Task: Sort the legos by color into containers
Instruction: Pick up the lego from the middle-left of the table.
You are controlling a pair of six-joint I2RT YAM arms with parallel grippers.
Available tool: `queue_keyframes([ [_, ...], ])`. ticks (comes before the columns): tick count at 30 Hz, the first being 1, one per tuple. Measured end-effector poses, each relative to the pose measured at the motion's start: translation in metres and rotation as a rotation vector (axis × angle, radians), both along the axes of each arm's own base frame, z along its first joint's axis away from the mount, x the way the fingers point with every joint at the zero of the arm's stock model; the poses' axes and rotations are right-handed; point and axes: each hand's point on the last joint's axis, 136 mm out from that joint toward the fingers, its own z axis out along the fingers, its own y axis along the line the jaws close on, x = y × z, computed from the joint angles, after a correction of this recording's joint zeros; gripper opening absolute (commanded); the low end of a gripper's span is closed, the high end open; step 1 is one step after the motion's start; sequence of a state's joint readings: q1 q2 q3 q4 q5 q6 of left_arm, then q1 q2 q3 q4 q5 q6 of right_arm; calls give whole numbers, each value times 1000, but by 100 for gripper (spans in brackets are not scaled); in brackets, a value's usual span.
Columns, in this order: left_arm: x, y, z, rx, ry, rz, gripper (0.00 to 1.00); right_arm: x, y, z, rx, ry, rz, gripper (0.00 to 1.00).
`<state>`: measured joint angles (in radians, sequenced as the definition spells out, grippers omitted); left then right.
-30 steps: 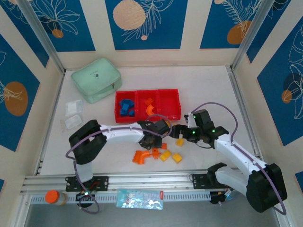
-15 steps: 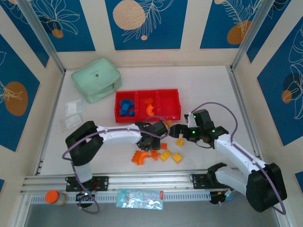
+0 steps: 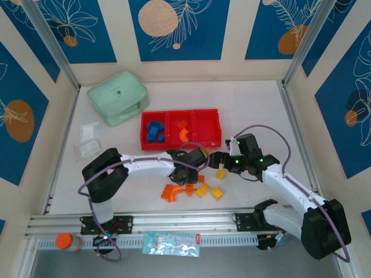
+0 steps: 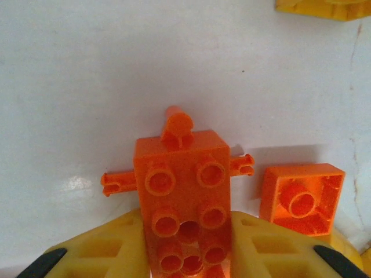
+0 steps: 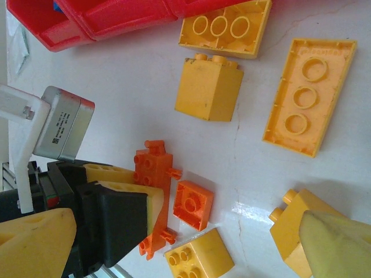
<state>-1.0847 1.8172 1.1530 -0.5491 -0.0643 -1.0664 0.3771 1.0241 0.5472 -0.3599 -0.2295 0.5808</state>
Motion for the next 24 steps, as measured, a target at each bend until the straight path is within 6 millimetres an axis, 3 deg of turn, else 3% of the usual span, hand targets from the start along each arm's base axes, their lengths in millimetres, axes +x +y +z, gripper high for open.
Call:
queue_keyframes([
  [8, 5, -1, 7, 0, -24, 4, 31, 0, -2, 2, -2, 11, -6, 99],
  [13, 21, 6, 38, -33, -86, 11, 32, 11, 2, 30, 13, -31, -1, 99],
  [16, 46, 13, 69, -63, -156, 32, 32, 20, 5, 50, 29, -82, 2, 99],
  [19, 84, 21, 101, -93, -240, 68, 32, 26, 5, 60, 35, -107, -2, 99],
  [24, 148, 41, 134, -101, -335, 129, 32, 32, 6, 56, 28, -93, -4, 99],
])
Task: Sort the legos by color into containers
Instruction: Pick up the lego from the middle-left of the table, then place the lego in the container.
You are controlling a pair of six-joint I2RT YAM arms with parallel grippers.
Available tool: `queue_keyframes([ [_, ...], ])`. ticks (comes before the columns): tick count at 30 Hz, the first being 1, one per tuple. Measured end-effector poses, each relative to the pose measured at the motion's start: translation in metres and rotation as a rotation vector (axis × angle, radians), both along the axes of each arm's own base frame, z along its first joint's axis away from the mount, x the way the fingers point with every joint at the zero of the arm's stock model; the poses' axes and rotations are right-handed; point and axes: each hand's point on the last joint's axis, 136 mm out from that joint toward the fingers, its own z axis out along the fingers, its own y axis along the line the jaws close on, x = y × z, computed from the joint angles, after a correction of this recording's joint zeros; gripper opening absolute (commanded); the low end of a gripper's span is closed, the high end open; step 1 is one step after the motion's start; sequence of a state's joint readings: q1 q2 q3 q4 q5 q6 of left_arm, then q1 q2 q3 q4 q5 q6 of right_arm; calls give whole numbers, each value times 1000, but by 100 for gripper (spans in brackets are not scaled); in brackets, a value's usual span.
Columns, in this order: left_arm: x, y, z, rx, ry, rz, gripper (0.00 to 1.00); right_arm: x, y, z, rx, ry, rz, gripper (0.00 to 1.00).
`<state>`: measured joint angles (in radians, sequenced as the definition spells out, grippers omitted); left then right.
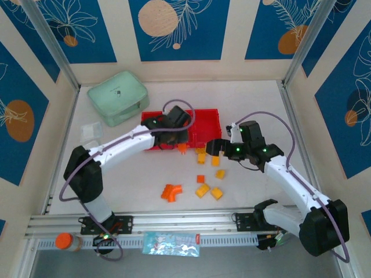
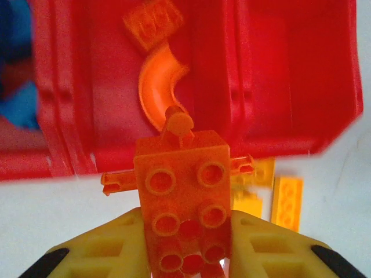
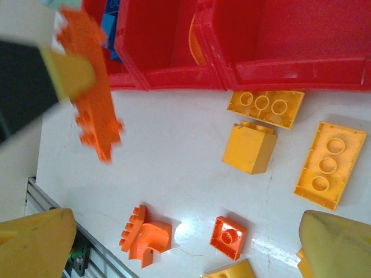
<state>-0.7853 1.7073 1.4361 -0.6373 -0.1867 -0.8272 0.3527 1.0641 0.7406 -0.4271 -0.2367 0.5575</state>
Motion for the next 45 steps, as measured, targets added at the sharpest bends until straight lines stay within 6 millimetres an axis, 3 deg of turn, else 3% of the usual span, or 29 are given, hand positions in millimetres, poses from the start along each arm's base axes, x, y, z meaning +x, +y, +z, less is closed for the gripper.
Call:
queue_keyframes([
  [5, 56, 5, -3, 35, -25, 24, 33, 2, 0, -8, -11, 28, -3, 99],
  [10, 99, 2, -31, 97, -4, 13, 36, 7, -2, -6, -10, 26, -13, 99],
  [14, 106, 4, -47, 142, 25, -11, 51, 10, -3, -3, -9, 18, -18, 99],
  [20, 98, -1, -42, 125, 37, -52, 56, 13, -7, -3, -11, 17, -32, 99],
  [25, 71, -4, -18, 81, 26, -92, 59, 13, -11, -5, -15, 30, -43, 99],
  [28, 40, -14, 0, 48, 9, -135, 61, 13, -14, -7, -18, 40, -53, 99],
  [31, 4, -29, 5, 22, 13, -188, 63, 10, -18, -7, -19, 44, -65, 99],
  [38, -76, -61, -34, 52, 116, -313, 67, -1, -40, -28, -30, 97, -132, 99],
  [43, -108, -80, -50, 66, 157, -356, 70, -6, -55, -44, -37, 133, -182, 99],
  [45, -118, -87, -65, 85, 188, -370, 70, -7, -59, -48, -38, 142, -200, 99],
])
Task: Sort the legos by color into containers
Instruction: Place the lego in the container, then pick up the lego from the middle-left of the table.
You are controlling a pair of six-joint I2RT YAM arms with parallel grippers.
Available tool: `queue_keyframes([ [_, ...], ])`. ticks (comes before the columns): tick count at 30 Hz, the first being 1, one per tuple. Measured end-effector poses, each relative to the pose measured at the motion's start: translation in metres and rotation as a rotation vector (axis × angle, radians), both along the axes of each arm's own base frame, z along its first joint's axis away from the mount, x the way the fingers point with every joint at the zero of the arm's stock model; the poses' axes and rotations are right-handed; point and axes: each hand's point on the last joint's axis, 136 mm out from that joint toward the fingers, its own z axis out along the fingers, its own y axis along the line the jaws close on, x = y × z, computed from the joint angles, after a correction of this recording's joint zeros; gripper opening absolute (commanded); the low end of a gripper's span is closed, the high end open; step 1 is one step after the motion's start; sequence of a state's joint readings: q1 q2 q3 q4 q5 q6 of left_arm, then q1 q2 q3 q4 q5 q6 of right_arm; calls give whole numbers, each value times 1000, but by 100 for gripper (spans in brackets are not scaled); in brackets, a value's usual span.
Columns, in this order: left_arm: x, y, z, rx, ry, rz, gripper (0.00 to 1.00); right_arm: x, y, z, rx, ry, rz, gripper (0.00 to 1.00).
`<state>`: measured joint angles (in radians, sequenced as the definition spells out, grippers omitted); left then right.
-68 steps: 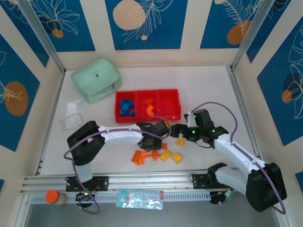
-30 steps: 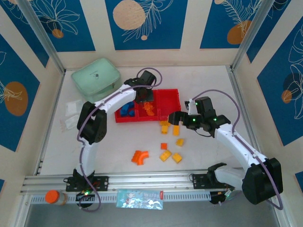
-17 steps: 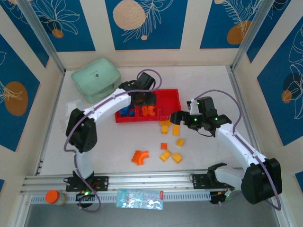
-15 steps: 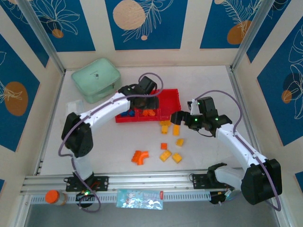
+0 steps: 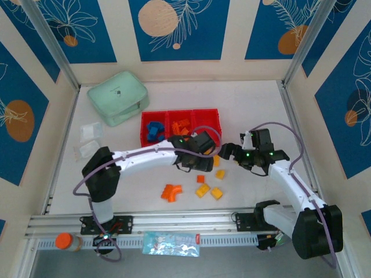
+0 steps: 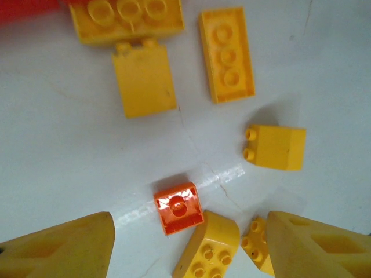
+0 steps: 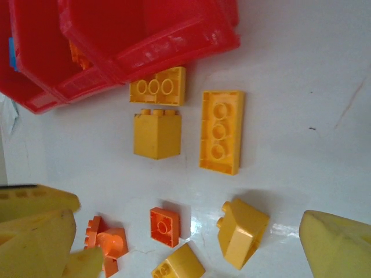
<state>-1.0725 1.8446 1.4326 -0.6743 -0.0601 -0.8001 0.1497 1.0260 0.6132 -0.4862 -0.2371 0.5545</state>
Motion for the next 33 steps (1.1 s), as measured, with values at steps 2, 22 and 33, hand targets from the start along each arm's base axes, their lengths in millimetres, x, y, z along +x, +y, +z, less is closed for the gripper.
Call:
queue_keyframes([
  [2, -7, -3, -18, 35, 25, -7, 71, -1, -4, -2, 1, 5, -14, 99],
  [22, -17, -7, -71, 156, 85, 33, 59, 0, -9, 1, 53, -15, -38, 99],
  [33, -16, -5, -73, 163, 82, 49, 40, 0, -7, -5, 64, -2, -31, 99],
])
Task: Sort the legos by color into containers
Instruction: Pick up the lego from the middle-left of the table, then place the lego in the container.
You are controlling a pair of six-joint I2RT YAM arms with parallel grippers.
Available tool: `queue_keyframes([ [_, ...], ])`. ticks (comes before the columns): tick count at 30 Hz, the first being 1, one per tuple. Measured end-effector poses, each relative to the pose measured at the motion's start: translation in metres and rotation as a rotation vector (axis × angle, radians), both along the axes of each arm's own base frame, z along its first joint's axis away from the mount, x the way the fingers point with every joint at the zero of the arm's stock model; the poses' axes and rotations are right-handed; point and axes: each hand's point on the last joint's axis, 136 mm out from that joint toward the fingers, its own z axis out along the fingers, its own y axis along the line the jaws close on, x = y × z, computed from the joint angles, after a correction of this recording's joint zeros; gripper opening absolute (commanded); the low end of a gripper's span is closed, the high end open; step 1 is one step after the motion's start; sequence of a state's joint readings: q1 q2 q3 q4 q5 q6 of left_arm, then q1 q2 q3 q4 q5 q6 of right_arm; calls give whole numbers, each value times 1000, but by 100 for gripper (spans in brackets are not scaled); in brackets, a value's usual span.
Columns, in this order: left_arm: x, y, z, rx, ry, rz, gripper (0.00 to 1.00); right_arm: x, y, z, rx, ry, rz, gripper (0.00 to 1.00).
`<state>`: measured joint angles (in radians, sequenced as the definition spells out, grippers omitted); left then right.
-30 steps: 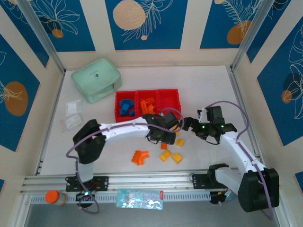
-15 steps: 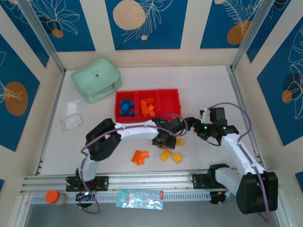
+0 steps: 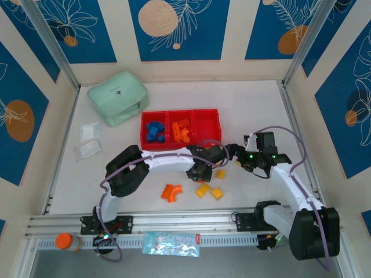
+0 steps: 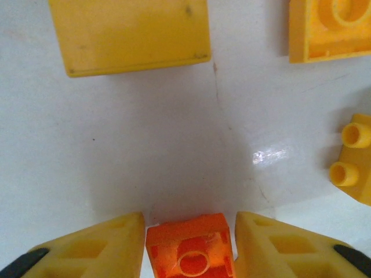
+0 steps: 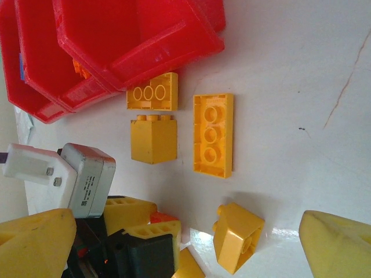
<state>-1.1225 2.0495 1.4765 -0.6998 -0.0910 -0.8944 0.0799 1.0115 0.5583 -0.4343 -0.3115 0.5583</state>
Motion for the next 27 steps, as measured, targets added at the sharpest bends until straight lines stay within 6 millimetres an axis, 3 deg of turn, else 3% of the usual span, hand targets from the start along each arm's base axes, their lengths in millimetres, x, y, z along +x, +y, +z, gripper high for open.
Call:
queue_keyframes([
  [11, -1, 10, 2, 9, -13, 3, 33, 0, 1, 0, 3, 0, 3, 99],
  [16, 10, 20, 28, -7, -68, 18, 33, 0, 5, 6, 6, -8, 20, 99],
  [21, 47, 41, 76, -52, -177, 65, 33, 1, 22, 18, 8, -34, 79, 99],
  [27, 120, 77, 116, -55, -294, 162, 33, 2, 43, 22, -16, -34, 145, 99],
])
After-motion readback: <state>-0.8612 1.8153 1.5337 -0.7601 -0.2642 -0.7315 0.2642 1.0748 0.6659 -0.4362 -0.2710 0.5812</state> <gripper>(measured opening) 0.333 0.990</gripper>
